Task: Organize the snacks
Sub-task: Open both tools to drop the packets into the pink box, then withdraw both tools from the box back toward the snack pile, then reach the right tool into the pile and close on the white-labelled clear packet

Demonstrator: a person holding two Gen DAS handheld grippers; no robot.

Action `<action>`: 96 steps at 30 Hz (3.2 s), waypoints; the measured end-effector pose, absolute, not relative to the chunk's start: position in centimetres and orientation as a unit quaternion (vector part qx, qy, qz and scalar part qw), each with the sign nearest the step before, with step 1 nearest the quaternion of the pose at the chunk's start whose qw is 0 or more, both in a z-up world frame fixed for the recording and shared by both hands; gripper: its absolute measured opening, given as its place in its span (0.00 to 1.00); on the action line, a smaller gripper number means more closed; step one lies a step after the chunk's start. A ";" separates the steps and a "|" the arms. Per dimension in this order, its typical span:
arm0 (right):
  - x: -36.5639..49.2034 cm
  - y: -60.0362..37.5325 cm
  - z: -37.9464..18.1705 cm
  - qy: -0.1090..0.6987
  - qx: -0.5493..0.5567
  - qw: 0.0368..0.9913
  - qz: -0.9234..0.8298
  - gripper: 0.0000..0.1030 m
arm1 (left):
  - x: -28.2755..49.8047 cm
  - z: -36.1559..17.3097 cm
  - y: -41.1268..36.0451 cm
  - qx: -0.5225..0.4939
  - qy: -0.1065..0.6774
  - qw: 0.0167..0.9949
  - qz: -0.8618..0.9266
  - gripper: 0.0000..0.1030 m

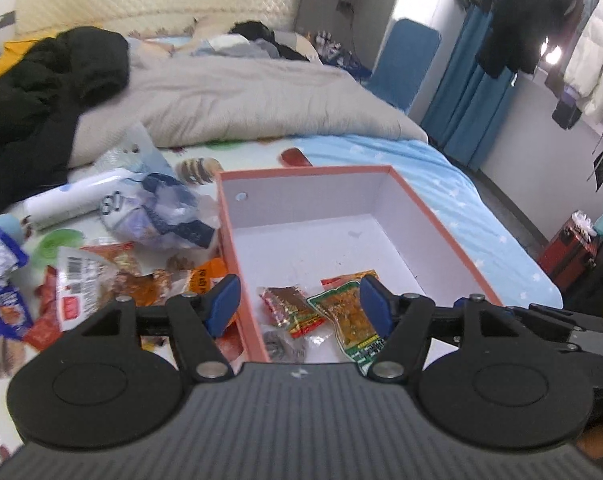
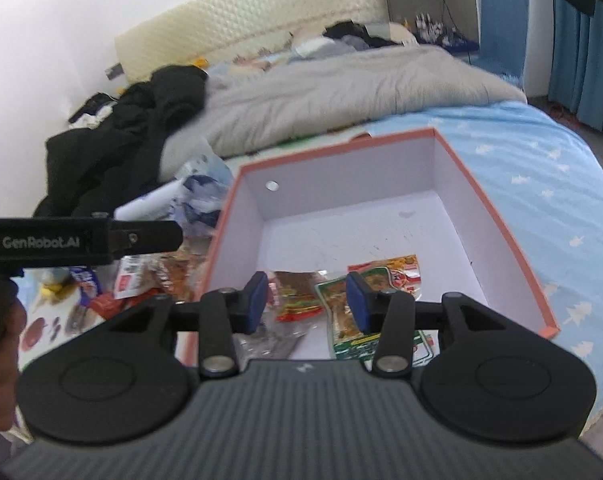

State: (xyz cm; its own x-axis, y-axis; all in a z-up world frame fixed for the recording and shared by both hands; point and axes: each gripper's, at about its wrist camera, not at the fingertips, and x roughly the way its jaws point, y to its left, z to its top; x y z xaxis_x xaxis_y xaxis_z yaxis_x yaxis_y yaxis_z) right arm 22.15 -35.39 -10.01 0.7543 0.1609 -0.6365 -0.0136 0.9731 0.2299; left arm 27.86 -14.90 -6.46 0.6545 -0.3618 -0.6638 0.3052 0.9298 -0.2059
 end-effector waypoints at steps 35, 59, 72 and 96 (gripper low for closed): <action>3.1 -24.4 -6.0 0.261 0.089 0.950 0.148 0.45 | -0.3 -3.5 0.9 -0.077 0.290 0.953 -0.045 0.69; 2.8 -20.2 -11.0 0.300 0.033 0.937 0.177 0.45 | 0.9 -12.1 5.2 -0.134 0.341 0.930 -0.006 0.69; 8.8 -16.1 -15.1 0.312 -0.009 0.931 0.187 0.58 | 9.5 -16.8 9.1 -0.121 0.352 0.928 0.005 0.69; 24.8 -10.9 -21.4 0.333 -0.083 0.924 0.169 0.50 | 25.8 -25.3 11.8 -0.145 0.399 0.906 -0.006 0.68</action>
